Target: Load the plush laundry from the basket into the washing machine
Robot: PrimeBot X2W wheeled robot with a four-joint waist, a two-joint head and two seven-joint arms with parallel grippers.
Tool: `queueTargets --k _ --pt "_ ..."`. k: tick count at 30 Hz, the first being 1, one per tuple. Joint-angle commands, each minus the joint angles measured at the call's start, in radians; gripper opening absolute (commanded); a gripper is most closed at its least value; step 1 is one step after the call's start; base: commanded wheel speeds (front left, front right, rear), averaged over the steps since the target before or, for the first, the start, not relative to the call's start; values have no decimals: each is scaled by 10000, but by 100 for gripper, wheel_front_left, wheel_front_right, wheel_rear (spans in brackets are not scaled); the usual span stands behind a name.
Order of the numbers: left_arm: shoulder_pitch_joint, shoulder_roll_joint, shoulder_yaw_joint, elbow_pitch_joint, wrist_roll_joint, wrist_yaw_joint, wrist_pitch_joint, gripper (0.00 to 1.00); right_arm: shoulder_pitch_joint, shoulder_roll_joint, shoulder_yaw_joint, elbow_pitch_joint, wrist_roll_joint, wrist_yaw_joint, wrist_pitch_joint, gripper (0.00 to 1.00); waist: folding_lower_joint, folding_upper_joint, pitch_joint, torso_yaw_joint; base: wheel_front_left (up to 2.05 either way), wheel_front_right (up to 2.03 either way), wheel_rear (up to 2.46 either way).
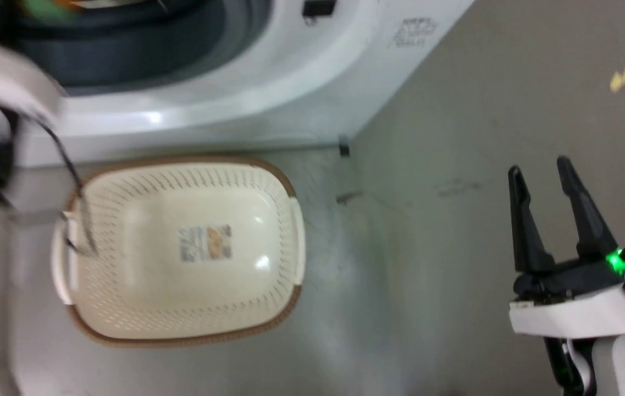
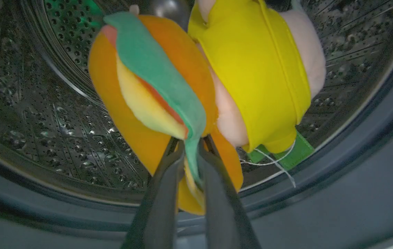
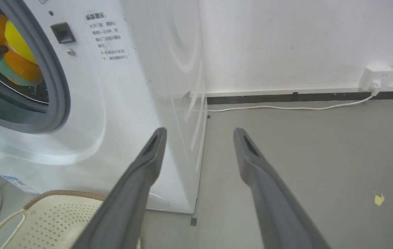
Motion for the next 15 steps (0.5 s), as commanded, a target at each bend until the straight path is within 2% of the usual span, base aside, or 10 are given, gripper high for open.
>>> queueTargets --k 1,7,15 --pt "-460 186 -66 114 127 -30 154 0 -163 -2 13 -38 93 -9 -46 100 -2 -1 839 -535 0 0 0" --pt "-2748 1089 -704 1457 535 -152 1545 0 -543 -2 156 9 410 -9 -46 100 -2 -1 1543 -947 0 0 0" --pt "-4664 1706 -1556 3890 352 -235 3086 0 -822 -2 358 78 665 -9 -46 100 -2 -1 1897 -1302 0 0 0"
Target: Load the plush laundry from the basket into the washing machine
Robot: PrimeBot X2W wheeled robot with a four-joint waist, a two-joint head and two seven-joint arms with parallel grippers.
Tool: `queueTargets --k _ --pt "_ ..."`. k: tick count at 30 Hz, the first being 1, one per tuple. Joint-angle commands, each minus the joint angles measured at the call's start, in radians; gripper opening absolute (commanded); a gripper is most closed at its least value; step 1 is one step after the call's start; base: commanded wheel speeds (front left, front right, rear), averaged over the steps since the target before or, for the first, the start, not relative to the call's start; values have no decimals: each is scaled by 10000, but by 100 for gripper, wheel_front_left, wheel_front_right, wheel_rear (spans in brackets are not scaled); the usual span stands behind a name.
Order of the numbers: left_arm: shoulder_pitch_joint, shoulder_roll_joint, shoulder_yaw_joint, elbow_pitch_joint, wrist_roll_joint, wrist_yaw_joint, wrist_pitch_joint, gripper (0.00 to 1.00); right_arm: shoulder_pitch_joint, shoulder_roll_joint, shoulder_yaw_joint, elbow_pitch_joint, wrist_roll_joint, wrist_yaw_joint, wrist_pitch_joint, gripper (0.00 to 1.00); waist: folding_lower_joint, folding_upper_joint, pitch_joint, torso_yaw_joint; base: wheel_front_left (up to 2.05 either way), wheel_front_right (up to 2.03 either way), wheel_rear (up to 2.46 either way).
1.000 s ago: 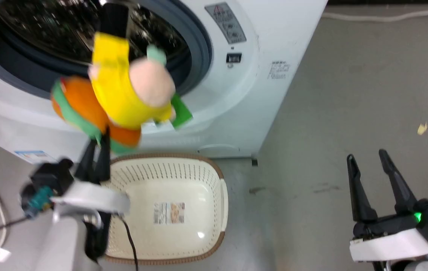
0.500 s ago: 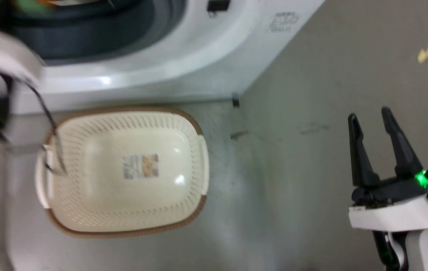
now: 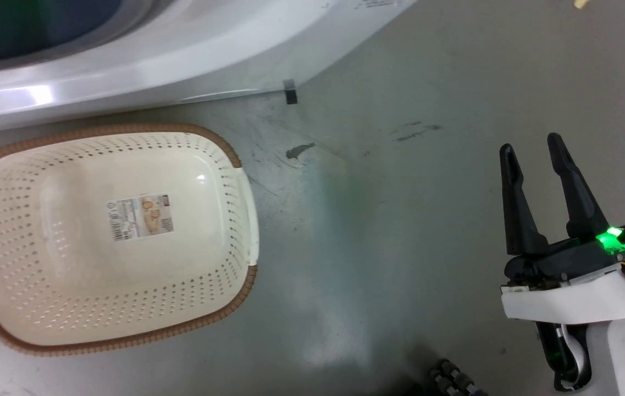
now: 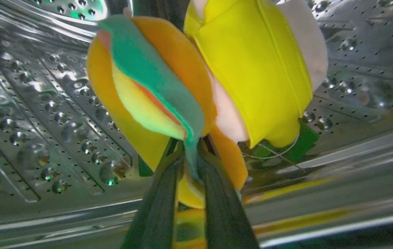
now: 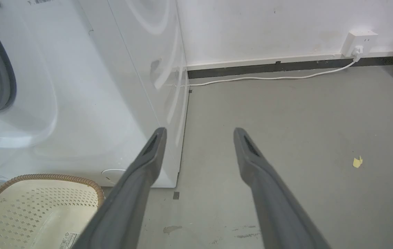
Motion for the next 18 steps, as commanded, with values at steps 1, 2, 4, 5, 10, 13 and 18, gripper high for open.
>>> queueTargets --k 1,2,4,5,10,13,18 --pt "-193 116 -63 200 -58 -34 71 0 -210 -2 34 18 84 -9 -46 100 -2 0 79 -95 0 0 0" --pt "-313 168 -163 413 -56 -36 145 0 -217 -2 48 22 109 -9 -46 100 -2 0 97 -119 0 0 0" --pt "-471 238 -491 735 -103 -39 256 0 -222 -2 64 31 145 -9 -46 100 -2 0 117 -150 0 0 0" --pt "-535 266 -621 867 -156 -40 271 0 -218 -2 63 34 153 -9 -46 100 -2 0 119 -152 0 0 0" --pt "-697 303 -1253 1358 -325 -42 -111 0 -227 -2 18 87 119 -9 -46 100 -2 0 56 -73 0 0 0" --pt "-638 270 -1503 1649 -460 -42 -532 0 -250 -2 -43 111 70 -9 -46 100 -2 0 -155 6 0 0 0" --pt "-219 70 -1674 2201 -779 -43 -1452 100 -127 -2 -213 146 -160 -9 -46 100 -2 0 -867 242 0 0 0"
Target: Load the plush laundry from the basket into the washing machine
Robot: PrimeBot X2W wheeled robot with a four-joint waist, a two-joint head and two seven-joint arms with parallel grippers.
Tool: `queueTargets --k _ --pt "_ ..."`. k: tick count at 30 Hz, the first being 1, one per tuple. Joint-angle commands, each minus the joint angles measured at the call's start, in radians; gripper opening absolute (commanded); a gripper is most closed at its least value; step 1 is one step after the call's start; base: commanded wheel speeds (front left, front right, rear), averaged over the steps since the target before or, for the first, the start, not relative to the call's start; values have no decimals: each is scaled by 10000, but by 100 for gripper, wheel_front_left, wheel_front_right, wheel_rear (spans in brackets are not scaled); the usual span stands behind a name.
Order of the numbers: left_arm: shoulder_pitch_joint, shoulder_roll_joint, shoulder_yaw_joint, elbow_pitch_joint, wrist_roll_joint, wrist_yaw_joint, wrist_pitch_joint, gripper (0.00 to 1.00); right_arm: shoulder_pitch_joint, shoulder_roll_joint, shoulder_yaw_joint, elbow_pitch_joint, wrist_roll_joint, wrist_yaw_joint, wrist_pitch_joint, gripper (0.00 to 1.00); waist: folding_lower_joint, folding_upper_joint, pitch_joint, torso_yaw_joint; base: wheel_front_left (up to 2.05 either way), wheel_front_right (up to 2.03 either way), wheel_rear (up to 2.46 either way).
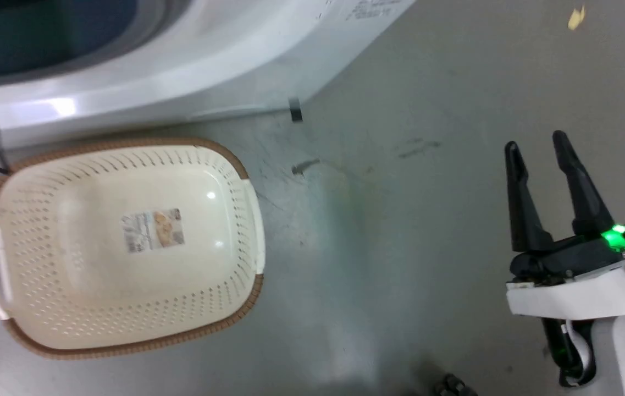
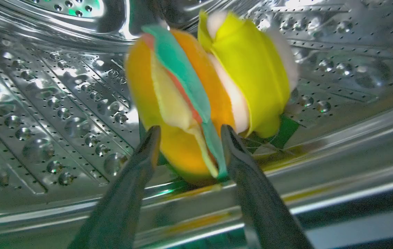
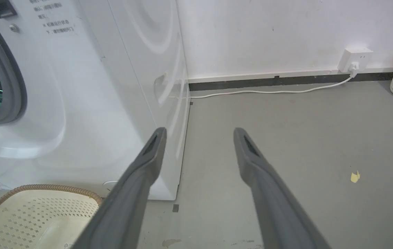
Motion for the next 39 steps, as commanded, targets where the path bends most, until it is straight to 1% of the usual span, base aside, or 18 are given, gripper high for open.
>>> queueTargets --k 1,3,5,8,10,14,17,20,23,28,33,37,39 --pt "326 -200 84 222 -252 -36 -209 100 29 -2 -140 36 -5 -9 -46 100 0 0 -528 235 0 0 0" --pt "736 -524 276 530 -587 22 -630 100 185 -2 -322 119 15 -9 -46 100 0 0 -1051 400 0 0 0" --pt "1247 -737 203 692 -666 13 -1102 100 364 -2 -428 154 -171 -9 -46 100 0 0 -1589 557 0 0 0" --pt "2072 -1057 250 787 -881 8 -2086 100 612 -2 -610 164 -405 -9 -46 100 0 0 -2439 831 0 0 0" --pt "2747 -1273 281 830 -977 89 -2785 100 805 -2 -696 188 -558 -9 -46 100 0 0 -3011 1007 0 0 0" --pt "4264 -1859 284 615 -1217 100 -4150 100 1172 -2 -749 225 -755 -9 -46 100 0 0 -4028 1359 0 0 0" --pt "5361 -2320 443 -49 -1456 246 -4686 100 1438 -2 -724 217 -888 -9 -46 100 0 0 -4594 1631 0 0 0" --pt "6627 -2753 718 -1191 -1669 458 -4837 100 1725 -2 -786 257 -973 -9 -46 100 0 0 -5120 1909 0 0 0" --pt "8060 -3016 1125 -2867 -1674 654 -4853 100 2005 -2 -783 270 -1028 -9 -46 100 0 0 -5556 2104 0 0 0" --pt "10624 -3530 1675 -5374 -1161 1198 -4857 100 2502 -2 -782 291 -1160 -9 -46 100 0 0 -6147 2357 0 0 0" --pt "12270 -4107 1923 -6920 -259 1595 -4858 100 2964 -2 -749 310 -1189 -9 -46 100 0 0 -6455 2502 0 0 0" --pt "13157 -4387 2078 -7624 410 1571 -4859 100 3180 -2 -626 333 -1125 -9 -46 100 0 0 -6620 2451 0 0 0" --pt "13569 -4571 2303 -7898 508 1590 -4859 100 3245 -2 -533 380 -1121 -9 -46 100 0 0 -6687 2384 0 0 0"
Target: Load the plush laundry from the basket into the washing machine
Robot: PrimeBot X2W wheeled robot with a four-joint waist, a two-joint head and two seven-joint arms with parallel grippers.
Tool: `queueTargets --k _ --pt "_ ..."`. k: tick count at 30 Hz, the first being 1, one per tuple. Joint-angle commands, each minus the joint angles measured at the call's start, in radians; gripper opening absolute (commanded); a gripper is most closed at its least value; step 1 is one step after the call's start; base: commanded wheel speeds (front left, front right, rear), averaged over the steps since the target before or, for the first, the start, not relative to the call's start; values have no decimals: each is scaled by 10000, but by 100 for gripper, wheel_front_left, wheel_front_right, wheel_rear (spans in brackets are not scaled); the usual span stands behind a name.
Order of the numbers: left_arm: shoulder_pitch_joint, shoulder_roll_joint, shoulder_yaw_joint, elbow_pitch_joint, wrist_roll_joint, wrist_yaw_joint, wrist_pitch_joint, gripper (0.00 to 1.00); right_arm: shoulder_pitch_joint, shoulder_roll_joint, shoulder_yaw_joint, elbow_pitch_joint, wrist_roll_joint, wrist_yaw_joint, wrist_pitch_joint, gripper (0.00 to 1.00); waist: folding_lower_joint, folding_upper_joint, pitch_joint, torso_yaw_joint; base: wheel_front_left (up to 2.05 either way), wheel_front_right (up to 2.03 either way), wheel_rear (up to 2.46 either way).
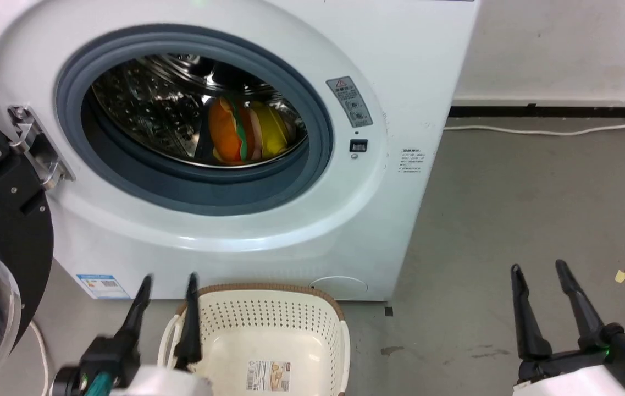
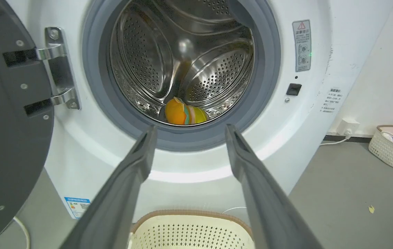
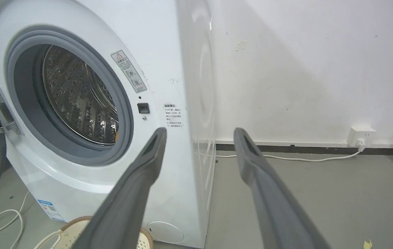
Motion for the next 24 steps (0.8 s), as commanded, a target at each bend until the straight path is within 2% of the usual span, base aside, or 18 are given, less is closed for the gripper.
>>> queueTargets --k 1,9,16,17,24 --pt "359 -158 218 -257 99 12 -50 100 185 -2 61 51 22 -9 -46 100 1 0 -59 -72 0 0 0" --pt "899 -426 466 -617 1110 58 -50 100 320 -2 227 204 2 -9 -46 100 1 0 -90 -29 0 0 0" --pt "851 -579 610 -514 1225 -28 -51 100 293 -2 263 239 3 -9 -46 100 1 0 -32 39 0 0 0" --pt "804 -550 568 -518 1218 -2 9 0 176 0 263 219 7 -2 5 0 1 0 -32 38 0 0 0" --pt "789 -544 548 -520 1233 -7 54 0 154 0 274 222 -17 0 54 0 2 -1 -43 46 0 0 0"
